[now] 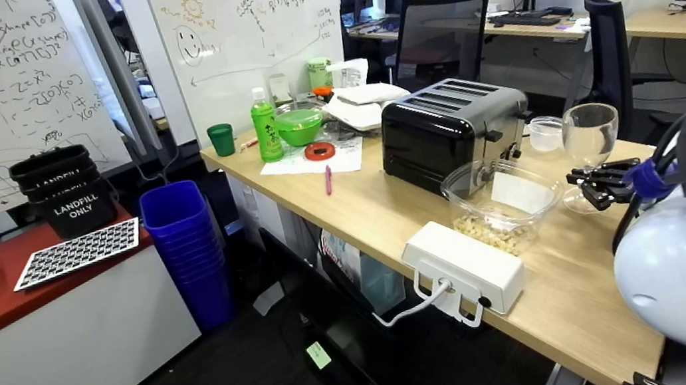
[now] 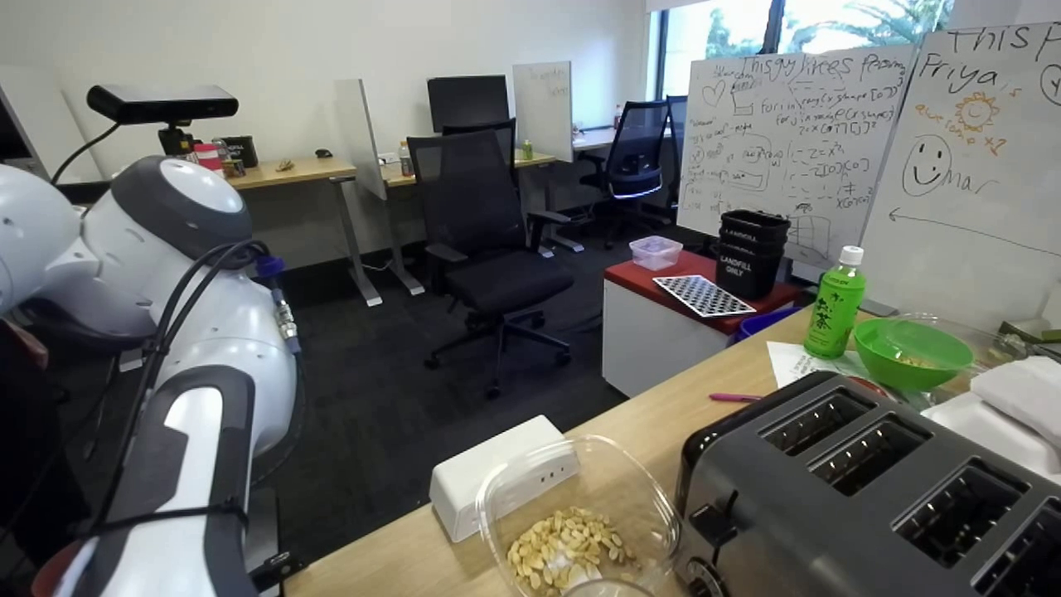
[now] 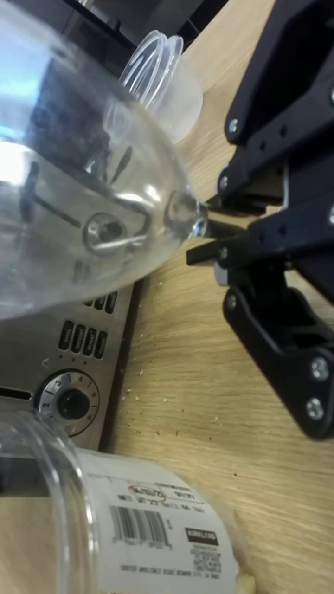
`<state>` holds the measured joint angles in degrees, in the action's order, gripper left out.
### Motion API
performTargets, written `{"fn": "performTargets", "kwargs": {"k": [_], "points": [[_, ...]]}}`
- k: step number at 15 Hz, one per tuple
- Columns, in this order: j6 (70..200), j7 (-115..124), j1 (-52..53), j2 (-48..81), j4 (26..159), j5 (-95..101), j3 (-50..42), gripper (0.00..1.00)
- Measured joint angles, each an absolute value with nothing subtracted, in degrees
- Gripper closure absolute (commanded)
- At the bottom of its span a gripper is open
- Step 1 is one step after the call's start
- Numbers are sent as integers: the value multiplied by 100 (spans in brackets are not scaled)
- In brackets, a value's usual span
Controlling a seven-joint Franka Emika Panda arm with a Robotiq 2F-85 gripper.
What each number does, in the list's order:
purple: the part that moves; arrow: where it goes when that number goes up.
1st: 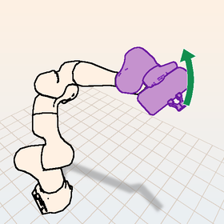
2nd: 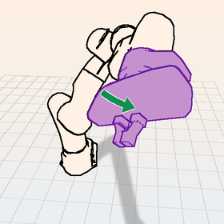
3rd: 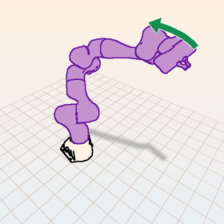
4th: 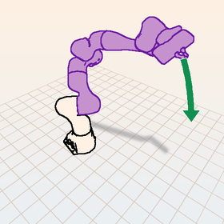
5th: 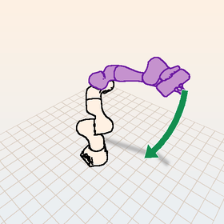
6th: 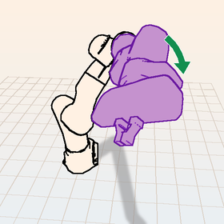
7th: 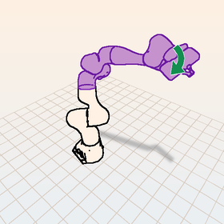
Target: Pour the contents in the wine glass into the clear bowl
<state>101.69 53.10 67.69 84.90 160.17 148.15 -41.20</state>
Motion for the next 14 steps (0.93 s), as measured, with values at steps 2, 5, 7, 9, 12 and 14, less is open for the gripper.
{"fn": "performTargets", "kwargs": {"k": [2,5,7,9,12,14], "points": [[10168,5310,6769,8490,16010,14805,-4130,96],[10169,5310,6763,8490,15979,14827,-4157,96],[10070,5246,6677,8452,15965,14951,-4214,96],[10060,5263,6553,8382,15927,14930,-4220,96],[10096,5302,6597,8385,15913,14895,-4211,96],[10101,5303,6652,8385,15897,14875,-4209,59]]}}
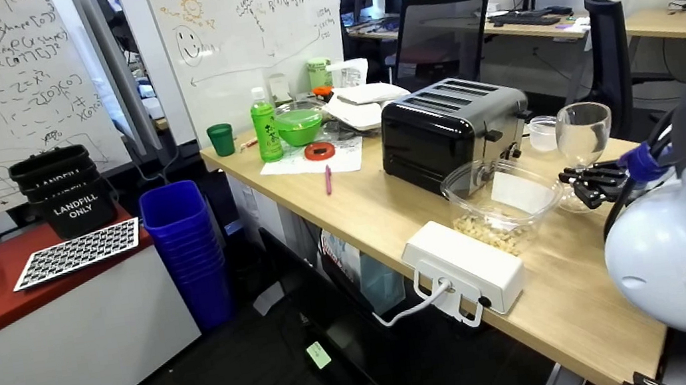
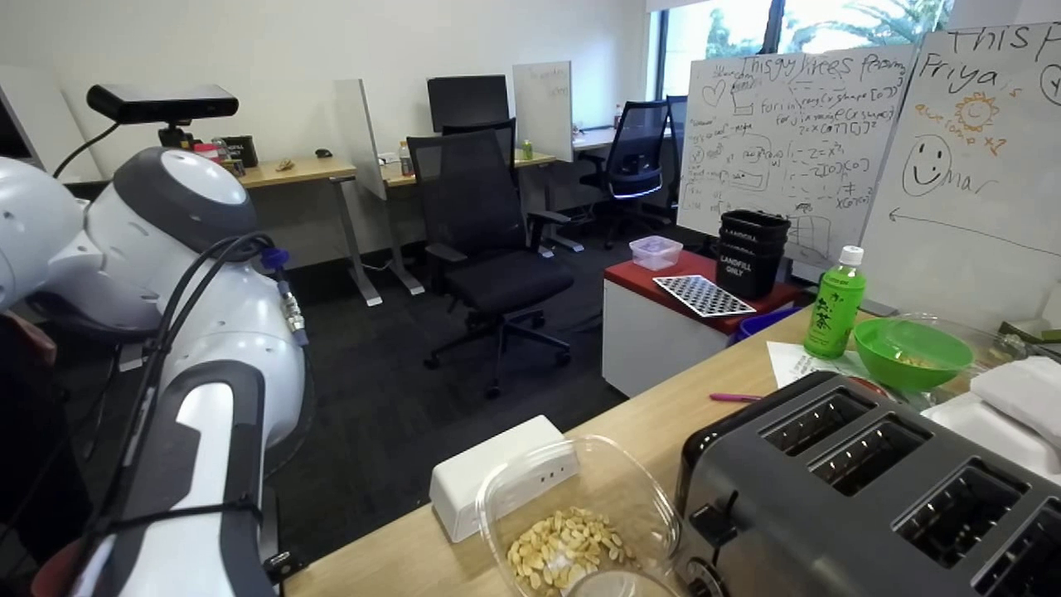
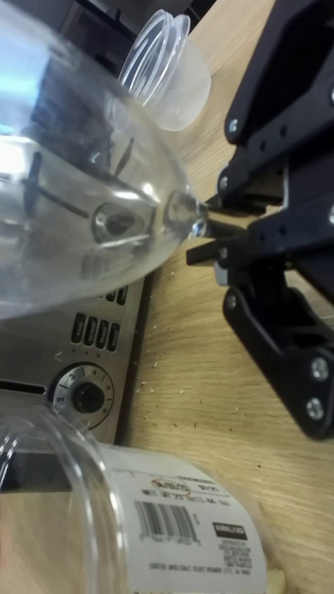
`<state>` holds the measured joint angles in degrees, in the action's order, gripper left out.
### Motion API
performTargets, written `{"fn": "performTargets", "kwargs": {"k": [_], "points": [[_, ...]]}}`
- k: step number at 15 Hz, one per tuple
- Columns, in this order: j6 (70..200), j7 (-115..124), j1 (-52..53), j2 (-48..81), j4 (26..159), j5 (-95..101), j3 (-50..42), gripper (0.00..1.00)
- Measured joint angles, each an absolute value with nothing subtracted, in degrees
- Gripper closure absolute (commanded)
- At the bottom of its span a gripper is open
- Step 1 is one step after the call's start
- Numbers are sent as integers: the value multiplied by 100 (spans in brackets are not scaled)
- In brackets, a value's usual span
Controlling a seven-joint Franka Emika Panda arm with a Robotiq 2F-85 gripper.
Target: Pour the contents in the wine glass into the clear bowl
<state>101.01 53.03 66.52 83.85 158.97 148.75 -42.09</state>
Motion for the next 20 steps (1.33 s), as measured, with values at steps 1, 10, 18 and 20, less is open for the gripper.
{"fn": "performTargets", "kwargs": {"k": [1,10,18,20], "points": [[10102,5303,6670,8385,15885,14879,-4209,53],[10264,5276,6723,8426,15684,14896,-4001,0],[10821,3617,6304,8346,15814,14881,-4279,0],[10820,3497,6204,8443,15844,14866,-4288,0]]}}
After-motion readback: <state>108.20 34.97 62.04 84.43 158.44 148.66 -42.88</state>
